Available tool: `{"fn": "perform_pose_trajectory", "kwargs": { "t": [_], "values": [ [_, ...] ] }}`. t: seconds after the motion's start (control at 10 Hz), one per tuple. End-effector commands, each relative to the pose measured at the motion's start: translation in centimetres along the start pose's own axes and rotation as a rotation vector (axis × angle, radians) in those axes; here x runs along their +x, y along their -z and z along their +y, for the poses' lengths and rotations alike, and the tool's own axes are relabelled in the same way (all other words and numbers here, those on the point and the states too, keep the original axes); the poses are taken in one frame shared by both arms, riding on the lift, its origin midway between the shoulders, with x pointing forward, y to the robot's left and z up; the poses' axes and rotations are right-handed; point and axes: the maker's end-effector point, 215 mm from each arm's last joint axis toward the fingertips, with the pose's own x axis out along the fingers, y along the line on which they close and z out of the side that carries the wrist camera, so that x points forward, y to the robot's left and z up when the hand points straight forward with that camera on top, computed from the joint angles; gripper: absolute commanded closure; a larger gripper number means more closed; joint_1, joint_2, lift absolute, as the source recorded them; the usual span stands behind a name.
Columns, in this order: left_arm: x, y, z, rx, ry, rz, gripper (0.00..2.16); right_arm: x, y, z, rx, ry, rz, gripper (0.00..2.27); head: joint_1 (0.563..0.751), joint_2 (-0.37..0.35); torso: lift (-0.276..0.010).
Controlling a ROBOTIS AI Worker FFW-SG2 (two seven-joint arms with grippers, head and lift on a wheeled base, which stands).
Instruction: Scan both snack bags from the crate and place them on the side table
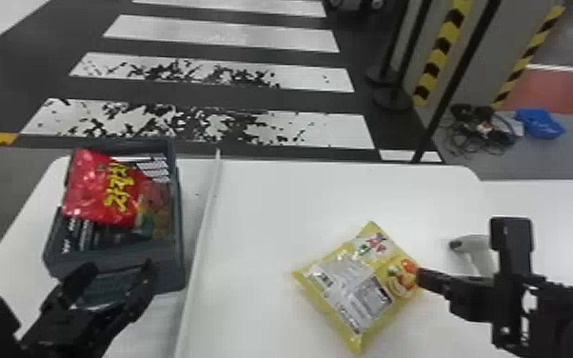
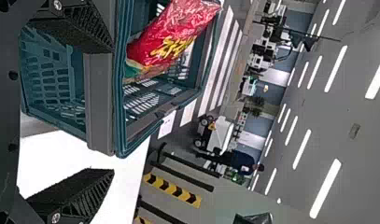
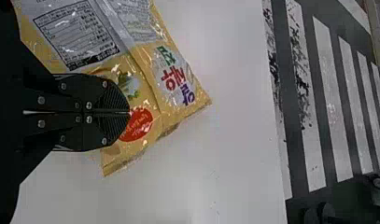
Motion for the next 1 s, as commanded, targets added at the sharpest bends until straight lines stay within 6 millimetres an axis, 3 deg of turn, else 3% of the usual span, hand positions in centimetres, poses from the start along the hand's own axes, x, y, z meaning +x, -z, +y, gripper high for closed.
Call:
{"fn": "perform_pose_trajectory", "kwargs": {
  "t": [0.0,0.5,0.9],
  "values": [
    [-0.2,-0.2,-0.2,-0.003,0.0,-0.005,0.08,0.3,0.9,-1.3,0.006,0.028,0.016,2.25,0.695,-0.14,-0.095],
    [-0.2,0.5,0.4,-0.011,-0.012,-0.002,0.08,0.9,4.0,-3.2,0.021,0.07,0.075,2.25,0.695,-0.183,-0.095],
    [-0.4,0.8,0.7,-0.012,-0.02,0.003,0.08,4.0,2.4,-3.1,0.028,0.052,0.063,2.25,0.695,-0.176,-0.095]
  ]
}}
